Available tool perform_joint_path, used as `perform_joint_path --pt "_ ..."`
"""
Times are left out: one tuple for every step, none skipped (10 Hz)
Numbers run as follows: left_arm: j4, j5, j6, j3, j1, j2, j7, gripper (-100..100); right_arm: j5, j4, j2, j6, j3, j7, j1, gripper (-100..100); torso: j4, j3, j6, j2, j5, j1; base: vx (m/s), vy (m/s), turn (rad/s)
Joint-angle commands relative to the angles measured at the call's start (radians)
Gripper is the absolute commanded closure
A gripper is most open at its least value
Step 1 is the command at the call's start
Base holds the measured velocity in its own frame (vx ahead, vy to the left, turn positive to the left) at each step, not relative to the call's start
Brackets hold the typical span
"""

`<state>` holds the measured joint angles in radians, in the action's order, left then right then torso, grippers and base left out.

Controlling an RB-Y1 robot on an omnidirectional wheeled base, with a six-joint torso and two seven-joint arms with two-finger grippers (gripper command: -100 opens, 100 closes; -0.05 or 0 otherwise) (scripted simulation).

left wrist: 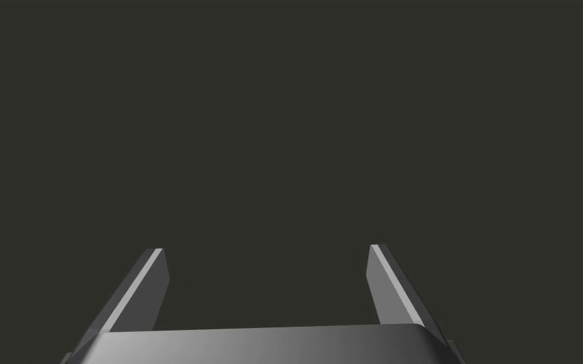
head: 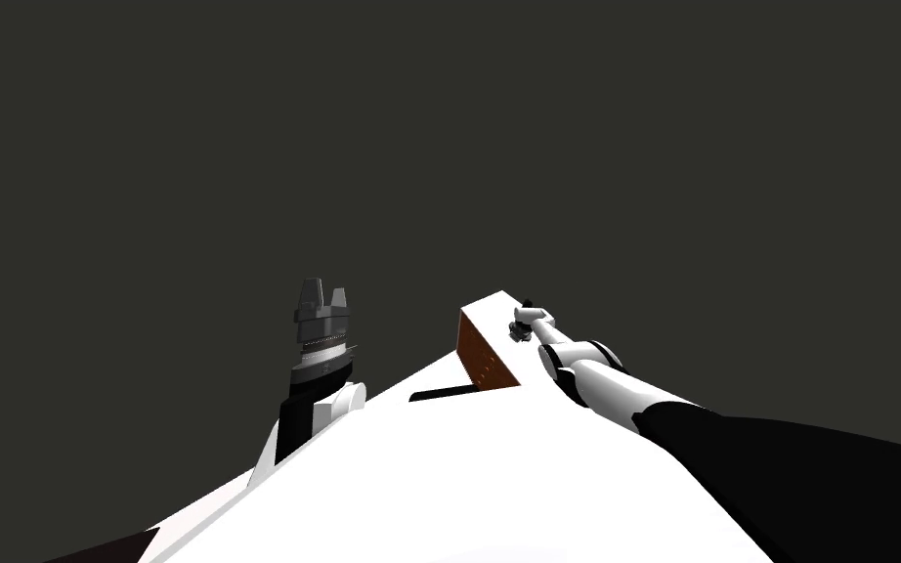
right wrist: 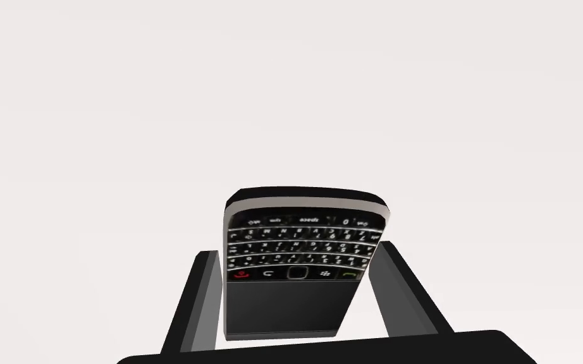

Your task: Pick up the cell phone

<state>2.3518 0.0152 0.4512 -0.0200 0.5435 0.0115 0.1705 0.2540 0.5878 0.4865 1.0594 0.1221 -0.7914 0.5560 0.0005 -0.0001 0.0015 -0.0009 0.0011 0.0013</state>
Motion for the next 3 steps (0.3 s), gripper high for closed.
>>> perform_joint_path --pt "0.000 0.000 0.000 0.000 0.000 0.000 0.000 0 0.007 0.015 0.017 0.033 0.007 -0.017 0.013 100 0.000 0.000 0.000 0.000 0.000 0.000 0.019 0.023 -0.065" --pt "0.000 0.000 0.000 0.000 0.000 0.000 0.000 0 0.004 0.017 0.011 0.023 0.004 -0.010 0.006 100 0.000 0.000 0.000 0.000 0.000 0.001 0.009 0.007 -0.014" --pt "0.000 0.000 0.000 0.000 0.000 0.000 0.000 0 0.005 0.020 0.013 0.028 0.005 -0.012 0.007 0 -0.001 0.000 0.000 0.001 -0.001 0.000 0.000 0.000 0.000"
